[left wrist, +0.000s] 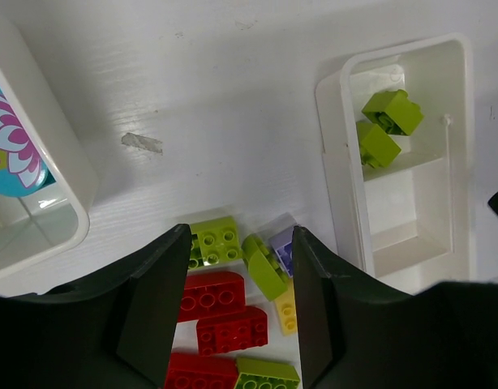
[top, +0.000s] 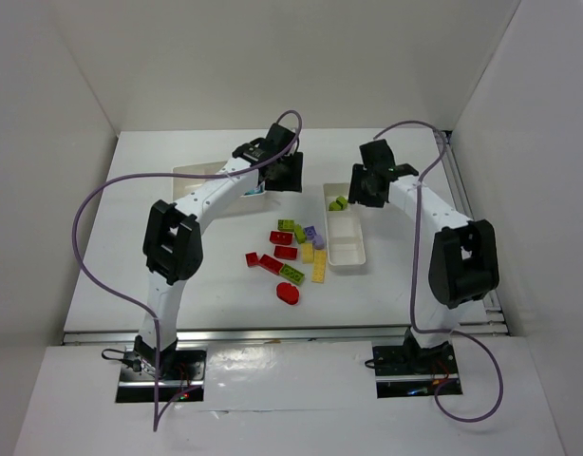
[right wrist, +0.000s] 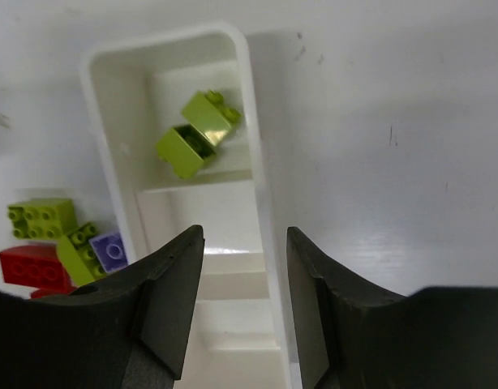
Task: Sort the legos into containers by color
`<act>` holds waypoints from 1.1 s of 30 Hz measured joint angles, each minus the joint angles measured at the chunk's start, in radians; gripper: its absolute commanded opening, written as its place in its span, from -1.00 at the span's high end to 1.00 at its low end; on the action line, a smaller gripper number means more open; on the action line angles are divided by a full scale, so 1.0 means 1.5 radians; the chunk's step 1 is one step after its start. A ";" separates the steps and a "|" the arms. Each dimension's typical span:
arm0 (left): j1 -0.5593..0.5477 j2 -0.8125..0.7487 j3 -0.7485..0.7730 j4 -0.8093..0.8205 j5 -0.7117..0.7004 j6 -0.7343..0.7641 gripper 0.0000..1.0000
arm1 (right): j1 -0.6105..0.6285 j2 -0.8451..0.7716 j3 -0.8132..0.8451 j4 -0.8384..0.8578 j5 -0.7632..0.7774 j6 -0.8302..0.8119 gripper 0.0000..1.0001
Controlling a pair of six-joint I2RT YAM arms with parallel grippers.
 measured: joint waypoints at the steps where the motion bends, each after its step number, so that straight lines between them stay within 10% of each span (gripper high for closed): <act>1: 0.000 0.000 0.000 0.000 0.000 0.000 -0.25 | 0.001 0.004 0.017 0.001 0.000 -0.002 -0.05; 33: 0.019 -0.015 -0.001 -0.035 -0.018 0.001 -0.27 | 0.040 0.263 0.245 -0.050 0.022 -0.055 -0.19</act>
